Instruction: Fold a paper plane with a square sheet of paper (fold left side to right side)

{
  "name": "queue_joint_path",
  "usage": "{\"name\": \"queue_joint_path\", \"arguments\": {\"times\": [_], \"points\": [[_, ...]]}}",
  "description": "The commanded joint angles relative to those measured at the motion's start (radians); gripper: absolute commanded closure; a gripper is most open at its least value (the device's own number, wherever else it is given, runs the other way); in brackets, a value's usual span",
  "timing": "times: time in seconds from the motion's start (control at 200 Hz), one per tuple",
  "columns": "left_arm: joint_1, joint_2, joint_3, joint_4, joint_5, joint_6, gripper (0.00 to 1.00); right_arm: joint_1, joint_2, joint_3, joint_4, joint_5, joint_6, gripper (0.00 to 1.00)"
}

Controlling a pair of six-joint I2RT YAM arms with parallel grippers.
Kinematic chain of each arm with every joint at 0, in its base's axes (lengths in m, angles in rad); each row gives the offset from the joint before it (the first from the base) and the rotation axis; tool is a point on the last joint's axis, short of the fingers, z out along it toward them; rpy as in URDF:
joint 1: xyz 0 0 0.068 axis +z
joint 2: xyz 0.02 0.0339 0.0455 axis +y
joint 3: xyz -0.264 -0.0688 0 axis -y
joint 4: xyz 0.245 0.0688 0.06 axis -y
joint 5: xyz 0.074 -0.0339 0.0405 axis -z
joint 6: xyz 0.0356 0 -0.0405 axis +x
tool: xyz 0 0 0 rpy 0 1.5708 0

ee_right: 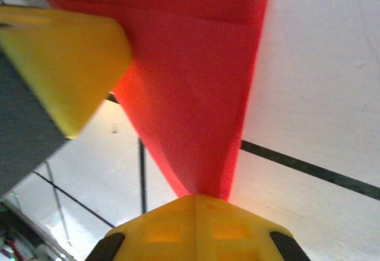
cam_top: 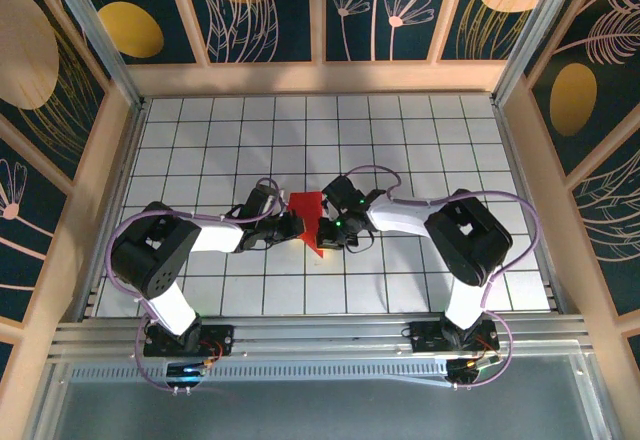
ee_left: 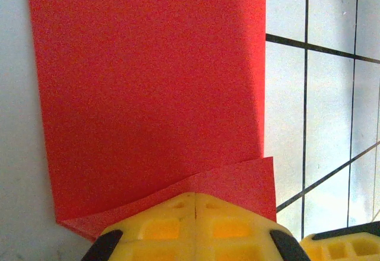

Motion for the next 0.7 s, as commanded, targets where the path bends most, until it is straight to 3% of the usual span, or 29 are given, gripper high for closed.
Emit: {"name": "queue_joint_path", "arguments": {"times": [0.0,0.691], "points": [[0.002,0.038,-0.013,-0.061,-0.048,0.009,1.0,-0.002,-0.037,0.013,0.076,-0.048,0.044,1.0],[0.002,0.05,-0.008,-0.081,-0.051,-0.001,1.0,0.016,0.074,-0.006,0.225,-0.044,0.099,1.0]]}}
